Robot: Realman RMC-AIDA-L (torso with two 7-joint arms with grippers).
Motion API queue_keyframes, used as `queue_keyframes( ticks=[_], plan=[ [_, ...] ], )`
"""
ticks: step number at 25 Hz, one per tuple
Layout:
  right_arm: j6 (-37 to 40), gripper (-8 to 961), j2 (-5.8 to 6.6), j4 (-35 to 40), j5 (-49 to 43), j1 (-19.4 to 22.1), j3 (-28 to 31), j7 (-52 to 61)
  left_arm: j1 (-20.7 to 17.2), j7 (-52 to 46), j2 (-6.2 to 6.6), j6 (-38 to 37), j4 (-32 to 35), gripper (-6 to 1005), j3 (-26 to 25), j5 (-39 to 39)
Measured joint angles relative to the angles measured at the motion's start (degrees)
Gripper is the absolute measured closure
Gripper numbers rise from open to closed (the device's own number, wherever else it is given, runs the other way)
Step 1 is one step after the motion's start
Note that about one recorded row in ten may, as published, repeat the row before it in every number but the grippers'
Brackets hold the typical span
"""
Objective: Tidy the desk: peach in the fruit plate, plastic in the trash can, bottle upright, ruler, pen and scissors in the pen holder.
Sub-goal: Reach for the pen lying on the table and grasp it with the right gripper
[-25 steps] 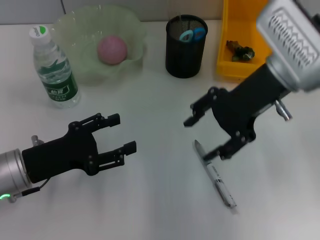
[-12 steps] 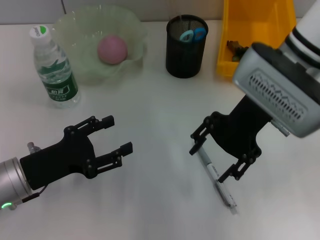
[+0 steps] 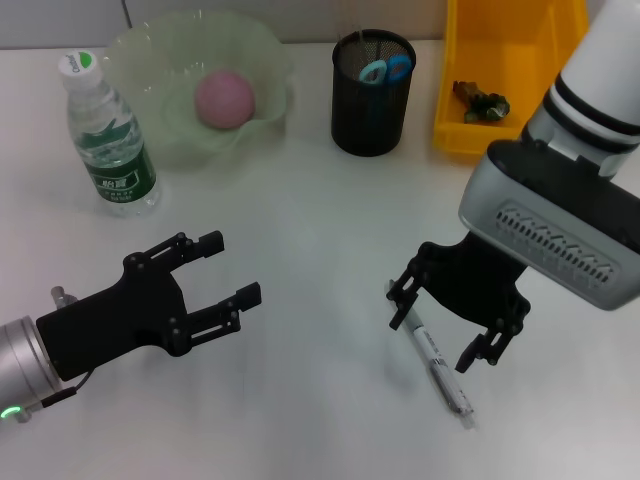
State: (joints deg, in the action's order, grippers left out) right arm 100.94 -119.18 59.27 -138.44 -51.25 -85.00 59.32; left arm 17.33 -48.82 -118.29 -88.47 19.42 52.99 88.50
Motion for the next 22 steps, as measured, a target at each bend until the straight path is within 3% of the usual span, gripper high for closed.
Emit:
queue_keyframes(
  ticks=[9, 22],
  plan=[
    [-0.42, 221, -0.17, 0.68, -1.35, -1.48, -5.22, -1.12, -0.19, -0.13, 0.03, 0.53, -0.01, 198, -0.25, 0.0],
    [-1.43, 227, -0.35, -0.8, -2.1, -2.62, -8.07, -5.86, 0.14, -0.05, 0.15, 0.79, 0.11, 198, -0.6, 0.02]
  ],
)
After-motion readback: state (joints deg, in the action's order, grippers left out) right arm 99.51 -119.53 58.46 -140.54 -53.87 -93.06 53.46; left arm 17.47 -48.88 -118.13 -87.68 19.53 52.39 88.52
